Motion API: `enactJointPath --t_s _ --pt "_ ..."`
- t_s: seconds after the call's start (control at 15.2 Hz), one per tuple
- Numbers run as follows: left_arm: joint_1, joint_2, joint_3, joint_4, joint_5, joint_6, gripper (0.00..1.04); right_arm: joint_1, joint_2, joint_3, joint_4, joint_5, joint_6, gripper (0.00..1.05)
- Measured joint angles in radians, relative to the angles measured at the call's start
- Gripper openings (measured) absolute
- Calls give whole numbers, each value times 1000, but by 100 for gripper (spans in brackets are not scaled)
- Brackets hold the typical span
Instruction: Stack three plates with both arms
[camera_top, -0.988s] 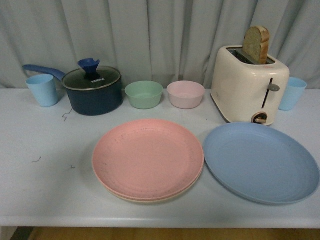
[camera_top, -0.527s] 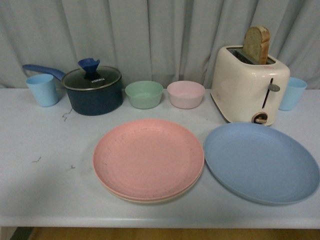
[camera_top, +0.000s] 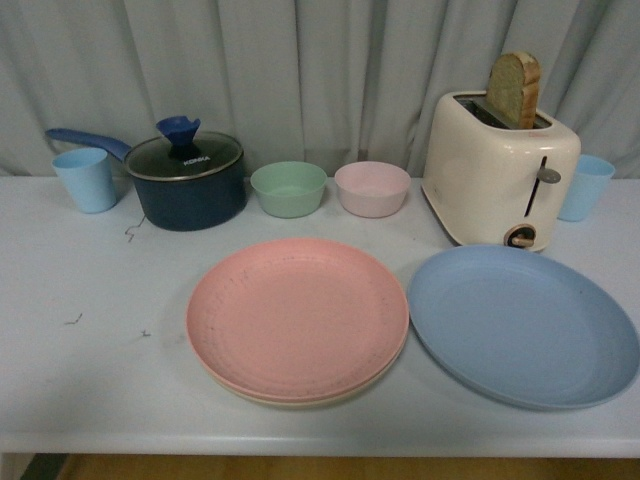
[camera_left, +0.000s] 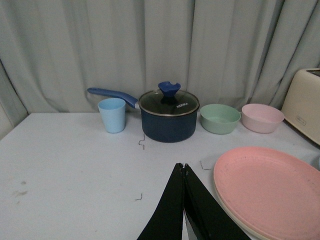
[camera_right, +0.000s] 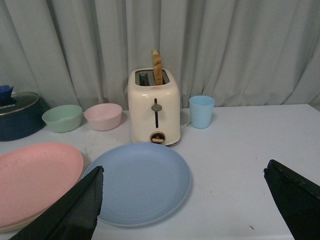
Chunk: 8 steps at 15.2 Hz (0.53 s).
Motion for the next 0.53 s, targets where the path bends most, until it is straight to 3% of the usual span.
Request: enactJointPath --t_s 0.53 --pt "0 -237 0 -228 0 0 2 0 0 0 0 0 0 98"
